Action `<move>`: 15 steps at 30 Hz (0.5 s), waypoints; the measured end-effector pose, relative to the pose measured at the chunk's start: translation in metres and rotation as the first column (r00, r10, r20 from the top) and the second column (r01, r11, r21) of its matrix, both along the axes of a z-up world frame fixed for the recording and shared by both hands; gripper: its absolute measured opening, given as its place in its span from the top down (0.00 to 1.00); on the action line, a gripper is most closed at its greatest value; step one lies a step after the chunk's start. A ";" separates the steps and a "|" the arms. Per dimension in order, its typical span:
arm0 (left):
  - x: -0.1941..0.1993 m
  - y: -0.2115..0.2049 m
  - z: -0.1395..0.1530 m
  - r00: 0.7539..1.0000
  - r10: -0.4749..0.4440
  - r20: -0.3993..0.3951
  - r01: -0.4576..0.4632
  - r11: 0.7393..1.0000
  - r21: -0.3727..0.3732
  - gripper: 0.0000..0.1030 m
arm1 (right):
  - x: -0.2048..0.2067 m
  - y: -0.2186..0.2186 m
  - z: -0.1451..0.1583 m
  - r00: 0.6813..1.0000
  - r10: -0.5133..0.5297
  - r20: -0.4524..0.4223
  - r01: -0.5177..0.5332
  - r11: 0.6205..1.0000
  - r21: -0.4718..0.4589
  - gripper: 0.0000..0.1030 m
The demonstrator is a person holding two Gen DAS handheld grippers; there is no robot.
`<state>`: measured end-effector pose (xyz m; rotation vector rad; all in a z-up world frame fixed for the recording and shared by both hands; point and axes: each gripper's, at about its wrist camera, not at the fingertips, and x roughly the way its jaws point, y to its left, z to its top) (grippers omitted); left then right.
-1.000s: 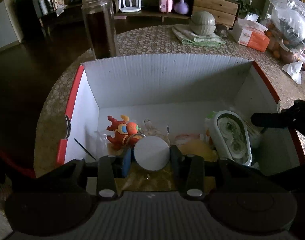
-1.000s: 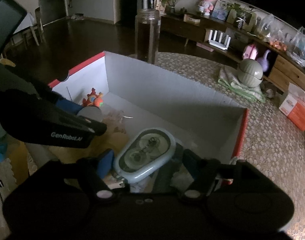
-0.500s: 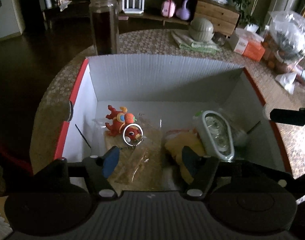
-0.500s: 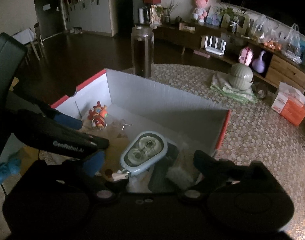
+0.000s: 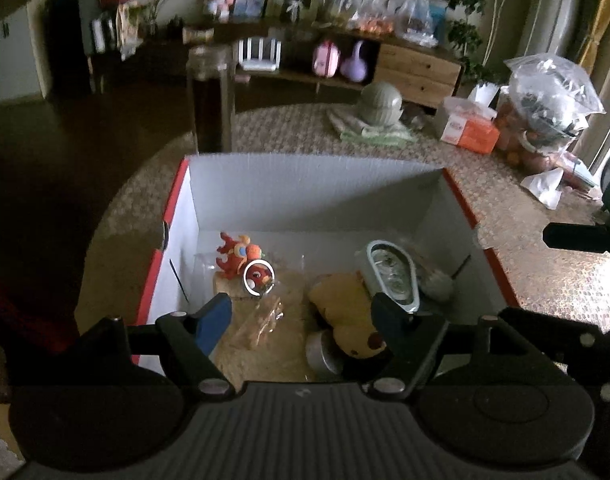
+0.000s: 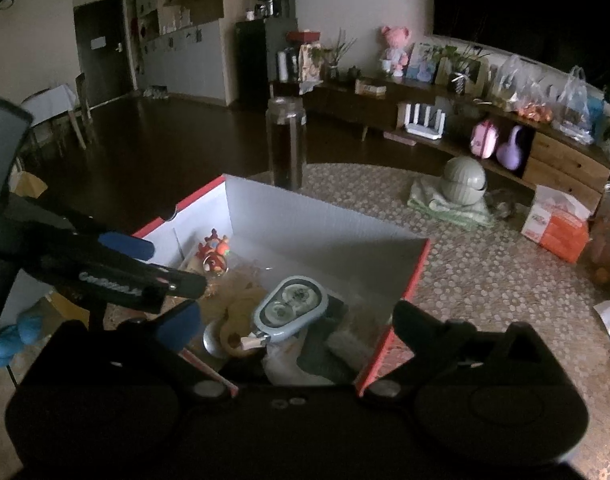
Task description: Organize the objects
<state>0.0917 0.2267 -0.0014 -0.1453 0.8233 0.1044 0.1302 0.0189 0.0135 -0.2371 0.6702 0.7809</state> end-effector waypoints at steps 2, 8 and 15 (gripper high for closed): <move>-0.007 -0.003 0.005 1.000 -0.012 0.028 0.012 1.000 0.002 0.26 | -0.003 -0.007 0.003 1.000 -0.007 -0.005 0.007 1.000 0.020 0.01; -0.023 -0.016 0.013 0.996 -0.037 0.078 0.035 0.999 0.031 0.26 | -0.011 -0.022 0.010 1.000 -0.012 0.000 0.012 0.998 0.062 0.00; -0.040 -0.032 0.015 0.993 -0.028 0.113 0.020 0.997 0.073 0.14 | -0.016 -0.033 0.013 0.999 -0.037 0.007 0.036 0.995 0.097 0.00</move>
